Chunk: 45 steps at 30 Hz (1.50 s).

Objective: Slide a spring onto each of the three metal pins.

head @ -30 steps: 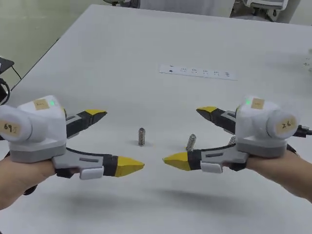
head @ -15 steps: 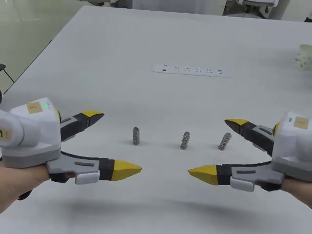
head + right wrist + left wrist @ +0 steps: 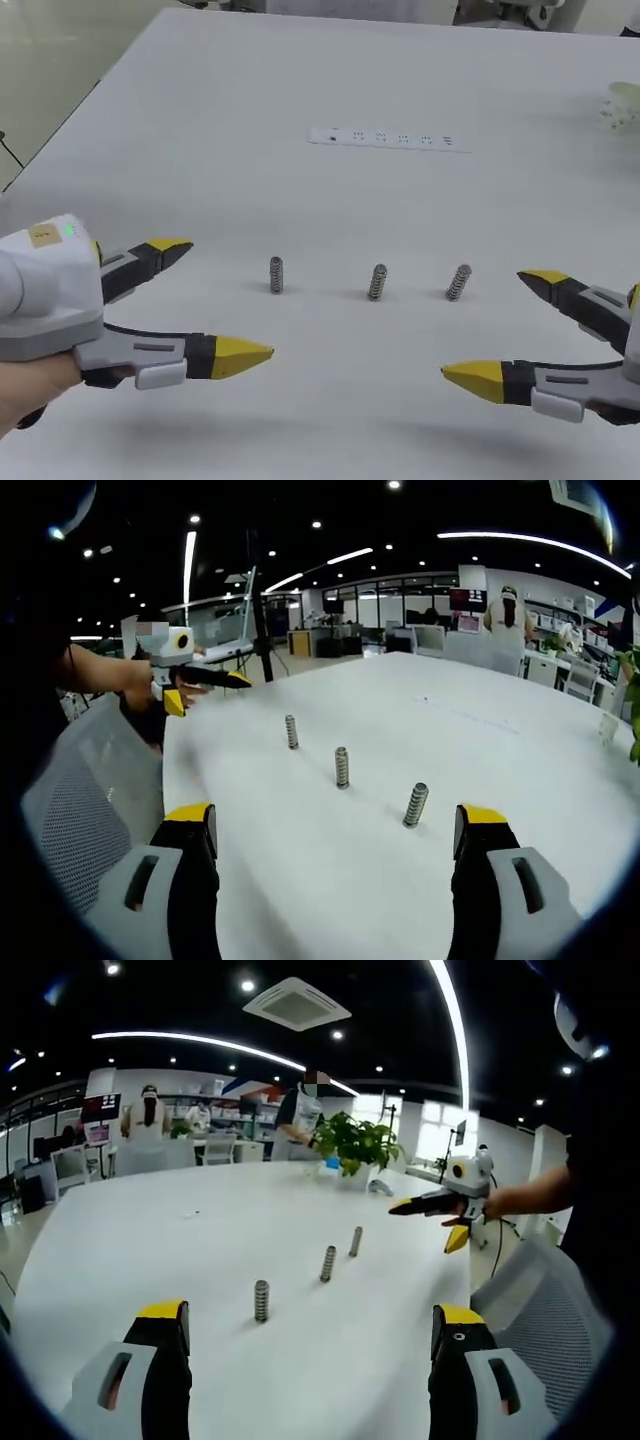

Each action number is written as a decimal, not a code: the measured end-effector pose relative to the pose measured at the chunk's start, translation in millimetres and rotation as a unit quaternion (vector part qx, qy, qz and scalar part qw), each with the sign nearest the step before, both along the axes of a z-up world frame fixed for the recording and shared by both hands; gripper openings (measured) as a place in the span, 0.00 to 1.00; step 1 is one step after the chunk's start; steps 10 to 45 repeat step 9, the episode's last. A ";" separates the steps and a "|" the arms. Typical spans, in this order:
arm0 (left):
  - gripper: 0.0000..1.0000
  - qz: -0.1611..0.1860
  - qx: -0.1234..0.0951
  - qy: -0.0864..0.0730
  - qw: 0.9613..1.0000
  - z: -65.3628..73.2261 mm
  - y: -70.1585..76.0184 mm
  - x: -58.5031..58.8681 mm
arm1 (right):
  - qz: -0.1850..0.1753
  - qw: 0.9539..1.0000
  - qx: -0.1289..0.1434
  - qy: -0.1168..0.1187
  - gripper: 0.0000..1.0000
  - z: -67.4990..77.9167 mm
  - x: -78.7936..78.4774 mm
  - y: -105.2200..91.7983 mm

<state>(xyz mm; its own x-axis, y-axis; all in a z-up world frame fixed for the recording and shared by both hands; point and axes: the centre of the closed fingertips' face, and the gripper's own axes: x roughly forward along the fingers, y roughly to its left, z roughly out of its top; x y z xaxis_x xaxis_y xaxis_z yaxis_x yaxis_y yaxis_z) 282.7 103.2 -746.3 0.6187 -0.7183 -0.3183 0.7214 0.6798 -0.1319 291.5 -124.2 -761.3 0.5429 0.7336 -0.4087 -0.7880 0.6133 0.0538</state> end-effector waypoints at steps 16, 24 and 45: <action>0.98 0.012 -0.014 0.005 1.000 -0.6 1.1 -3.9 | 0.006 1.000 -0.022 0.008 0.99 -9.0 -4.9 -0.7; 0.98 0.012 -0.014 0.005 1.000 -0.6 1.1 -3.9 | 0.006 1.000 -0.022 0.008 0.99 -9.0 -4.9 -0.7; 0.98 0.012 -0.014 0.005 1.000 -0.6 1.1 -3.9 | 0.006 1.000 -0.022 0.008 0.99 -9.0 -4.9 -0.7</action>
